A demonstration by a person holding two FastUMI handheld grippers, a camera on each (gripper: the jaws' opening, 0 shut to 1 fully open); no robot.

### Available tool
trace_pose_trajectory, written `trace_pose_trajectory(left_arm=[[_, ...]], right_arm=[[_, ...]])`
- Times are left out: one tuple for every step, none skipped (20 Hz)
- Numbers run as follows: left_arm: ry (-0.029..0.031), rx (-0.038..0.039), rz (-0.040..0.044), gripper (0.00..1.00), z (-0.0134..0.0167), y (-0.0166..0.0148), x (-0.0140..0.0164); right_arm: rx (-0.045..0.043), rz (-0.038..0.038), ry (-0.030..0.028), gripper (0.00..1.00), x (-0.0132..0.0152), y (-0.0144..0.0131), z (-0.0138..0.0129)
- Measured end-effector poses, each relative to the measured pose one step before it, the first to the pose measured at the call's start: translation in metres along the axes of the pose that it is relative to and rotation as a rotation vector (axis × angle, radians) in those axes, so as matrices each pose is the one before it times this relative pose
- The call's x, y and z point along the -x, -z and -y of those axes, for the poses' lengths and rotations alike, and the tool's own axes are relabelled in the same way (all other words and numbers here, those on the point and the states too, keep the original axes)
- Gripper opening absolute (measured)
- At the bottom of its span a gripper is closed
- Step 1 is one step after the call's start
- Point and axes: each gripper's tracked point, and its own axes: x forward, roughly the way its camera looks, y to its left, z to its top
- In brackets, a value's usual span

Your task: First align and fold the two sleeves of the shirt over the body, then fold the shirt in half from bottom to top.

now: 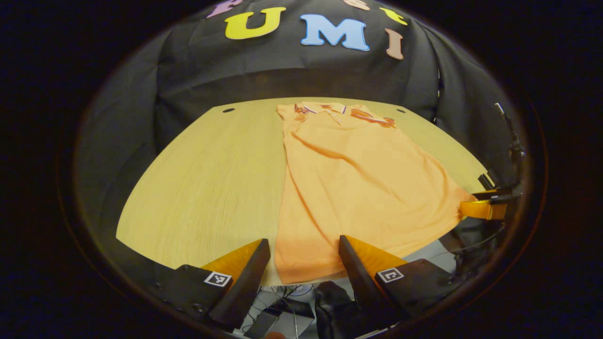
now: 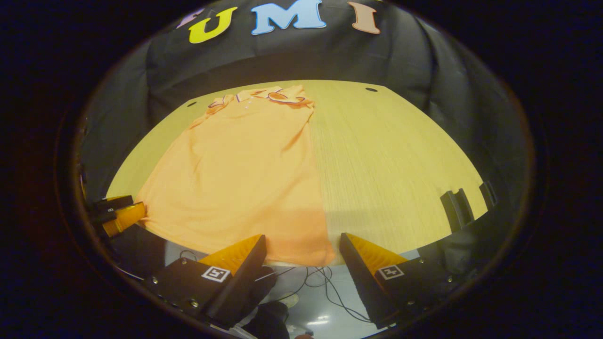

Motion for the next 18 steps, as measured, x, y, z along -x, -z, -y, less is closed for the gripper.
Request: trace_pose_trajectory(left_arm=[[-0.00559, -0.00132, -0.00051, 1.00, -0.00023, 0.00097, 0.00067], [-0.00450, -0.00668, 0.00077, 1.00, 0.00075, 0.00217, -0.00204], [-0.00442, -0.01046, -0.00547, 1.00, 0.00058, 0.00074, -0.00055], [0.00268, -0.00421, 0.00103, 0.92, 0.00278, -0.00075, -0.00081], [0.00202, -0.00613, -0.00076, 0.91, 0.00164, -0.00177, -0.00032], [0.00196, -0.00045, 0.00175, 0.90, 0.00184, 0.00113, 0.00024], [-0.00237, -0.00430, -0.00411, 0.89, 0.00090, 0.00053, -0.00039], [0.00475, -0.00132, 0.00618, 0.87, 0.00251, -0.00102, -0.00028], [-0.00742, 0.00776, 0.00073, 0.77, 0.00046, -0.00018, -0.00062], [0.00905, -0.00638, 0.00707, 0.64, 0.00416, 0.00108, 0.00104], [0.00459, -0.01072, 0.00320, 0.54, 0.00365, 0.00075, 0.00115], [-0.00328, -0.01292, 0.00338, 0.41, 0.00312, 0.00002, -0.00070], [-0.01039, -0.01255, 0.00099, 0.28, 0.00006, -0.00017, 0.00013], [-0.00784, -0.01040, -0.00471, 0.15, 0.00065, 0.00043, -0.00130], [-0.00811, 0.00365, 0.00178, 0.15, 0.00032, -0.00134, -0.00102], [-0.00997, 0.02042, -0.00845, 0.13, -0.00141, -0.00029, 0.00028], [-0.00786, 0.01821, -0.00357, 0.07, -0.00020, -0.00239, -0.00163], [-0.00574, 0.02762, -0.00483, 0.08, -0.00125, -0.00064, 0.00082]], right_arm=[[0.01216, 0.00078, 0.00459, 0.98, -0.00015, 0.00166, -0.00075], [0.00886, 0.00349, 0.00359, 0.98, 0.00047, -0.00046, -0.00069], [-0.00309, -0.00100, -0.00513, 0.98, -0.00013, 0.00128, -0.00199], [0.00357, 0.00561, 0.00396, 0.89, 0.00018, -0.00112, -0.00003], [0.00093, -0.00141, -0.00535, 0.87, -0.00031, 0.00142, -0.00304], [-0.00563, 0.00277, 0.00307, 0.85, -0.00028, -0.00085, -0.00113], [-0.00578, -0.00092, 0.00103, 0.74, 0.00185, 0.00099, -0.00008], [0.00333, -0.00041, -0.00130, 0.63, 0.00021, -0.00034, -0.00091], [0.00215, 0.00004, -0.00807, 0.65, 0.00010, 0.00014, -0.00129], [-0.01180, -0.00099, -0.00140, 0.63, 0.00036, -0.00080, -0.00005], [-0.01626, 0.00142, -0.00809, 0.47, -0.00102, 0.00087, -0.00027], [-0.00207, 0.00018, -0.00809, 0.30, 0.00074, 0.00001, -0.00038], [0.00597, 0.00539, -0.00372, 0.30, 0.00027, -0.00054, -0.00029], [-0.02772, 0.00485, 0.01945, 0.30, -0.00015, 0.00039, 0.00576], [-0.02209, -0.00315, -0.00799, 0.01, 0.00203, 0.00225, -0.00081], [-0.00685, 0.00324, -0.00884, 0.01, 0.00065, -0.00237, -0.00021], [-0.00220, -0.00728, -0.00795, 0.01, -0.00047, 0.00247, -0.00082], [0.00371, 0.00028, -0.00396, 0.01, 0.00049, -0.00140, 0.00037]])
